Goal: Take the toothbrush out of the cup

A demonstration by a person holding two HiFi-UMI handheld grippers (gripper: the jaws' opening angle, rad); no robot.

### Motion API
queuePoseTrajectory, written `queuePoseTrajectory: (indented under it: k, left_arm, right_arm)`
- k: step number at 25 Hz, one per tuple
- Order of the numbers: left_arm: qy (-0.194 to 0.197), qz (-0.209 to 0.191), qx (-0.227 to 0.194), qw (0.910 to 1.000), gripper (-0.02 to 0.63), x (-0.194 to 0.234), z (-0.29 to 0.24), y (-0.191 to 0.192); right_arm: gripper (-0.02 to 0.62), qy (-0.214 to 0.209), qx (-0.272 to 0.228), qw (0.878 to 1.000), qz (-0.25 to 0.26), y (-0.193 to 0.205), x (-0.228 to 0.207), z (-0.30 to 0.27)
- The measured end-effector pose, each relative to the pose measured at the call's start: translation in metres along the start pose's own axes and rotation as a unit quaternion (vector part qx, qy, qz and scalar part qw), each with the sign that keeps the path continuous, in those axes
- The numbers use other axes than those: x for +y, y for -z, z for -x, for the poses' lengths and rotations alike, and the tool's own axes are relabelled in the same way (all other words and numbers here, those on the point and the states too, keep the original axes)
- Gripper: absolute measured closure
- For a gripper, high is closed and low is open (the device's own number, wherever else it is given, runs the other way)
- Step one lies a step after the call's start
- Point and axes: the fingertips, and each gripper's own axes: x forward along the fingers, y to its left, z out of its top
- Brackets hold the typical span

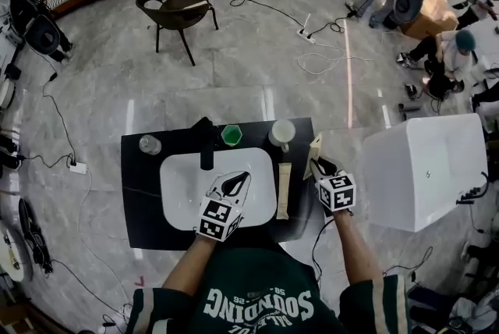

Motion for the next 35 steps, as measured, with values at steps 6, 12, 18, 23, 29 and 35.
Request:
queuePoseTrajectory:
  k: [6,12,18,23,29,35]
  left_arm:
    - [0.007,0.001,0.000,1.0000,0.589,-0.005,-0.003,0.002]
    - [0.006,0.001,0.002,1.0000,0.589,-0.004,-0.001,0.003]
    - [0.007,0.000,0.006,1.0000,0.589,-0.005,-0.002,0.006]
    - [0.005,0.000,0.007,1.0000,0.589,-0.004,-0.001,0.006]
    - [-0.001,0.002,0.009,1.0000,0.589,0.001,0.003,0.007]
    - [-0.009,0.007,0.009,0.9999,0.589,0.010,0.007,0.010]
  right_arm:
    - [0.506,-0.008,0.080,0.996,-0.031,0.051,0.006,0.001]
    - [0.506,-0.016,0.132,0.989,-0.058,0.090,0.011,0.003]
    - [0.506,-0.014,0.176,0.979,-0.100,0.127,0.011,0.001]
    - [0.506,-0.004,0.190,0.975,-0.117,0.146,0.008,-0.002]
    - [0.506,0.008,0.201,0.968,-0.152,0.164,0.006,-0.010]
    - [0.506,0.018,0.214,0.964,-0.160,0.175,0.007,-0.020]
